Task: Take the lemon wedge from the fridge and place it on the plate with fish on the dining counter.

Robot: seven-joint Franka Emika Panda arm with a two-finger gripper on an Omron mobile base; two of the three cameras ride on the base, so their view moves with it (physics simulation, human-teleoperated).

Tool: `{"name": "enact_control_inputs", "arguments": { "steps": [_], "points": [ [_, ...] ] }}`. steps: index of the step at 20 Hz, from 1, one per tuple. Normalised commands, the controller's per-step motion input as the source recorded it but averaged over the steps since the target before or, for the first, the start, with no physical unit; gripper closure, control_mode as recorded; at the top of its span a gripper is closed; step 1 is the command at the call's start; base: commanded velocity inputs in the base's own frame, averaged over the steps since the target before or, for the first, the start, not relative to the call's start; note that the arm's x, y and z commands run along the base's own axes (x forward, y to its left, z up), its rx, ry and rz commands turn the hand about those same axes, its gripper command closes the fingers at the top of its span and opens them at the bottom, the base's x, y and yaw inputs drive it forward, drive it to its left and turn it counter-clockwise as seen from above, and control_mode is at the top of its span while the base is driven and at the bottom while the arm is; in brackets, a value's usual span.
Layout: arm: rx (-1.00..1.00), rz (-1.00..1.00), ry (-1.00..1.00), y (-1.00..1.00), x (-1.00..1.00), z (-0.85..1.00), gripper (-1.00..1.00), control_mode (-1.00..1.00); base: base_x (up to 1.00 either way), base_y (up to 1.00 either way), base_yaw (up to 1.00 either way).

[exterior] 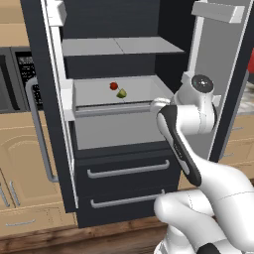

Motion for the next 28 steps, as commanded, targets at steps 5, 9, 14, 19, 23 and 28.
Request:
{"name": "enact_control_inputs", "arguments": {
  "steps": [5, 9, 14, 19, 23, 28],
  "points": [
    [0.00, 0.00, 0.00, 0.00, 0.03, 0.00, -1.00, 1.00, 0.34, 0.23, 0.00],
    [0.00, 0.00, 0.00, 0.00, 0.00, 0.00, -1.00, 1.00, 0.40, 0.07, 0.00],
    [0.00, 0.00, 0.00, 0.00, 0.00, 0.00, -1.00, 1.00, 0.51, 0.01, 0.00],
    [0.00, 0.00, 0.00, 0.00, 0.00, 0.00, -1.00, 1.00, 0.70, 0.00, 0.00],
    [0.00, 0.00, 0.00, 0.00, 0.00, 0.00, -1.00, 1.00, 0.67, 0.00, 0.00],
    [0.00, 0.00, 0.00, 0.00, 0.00, 0.00, -1.00, 1.00, 0.46, 0.04, 0.00]
  ]
}}
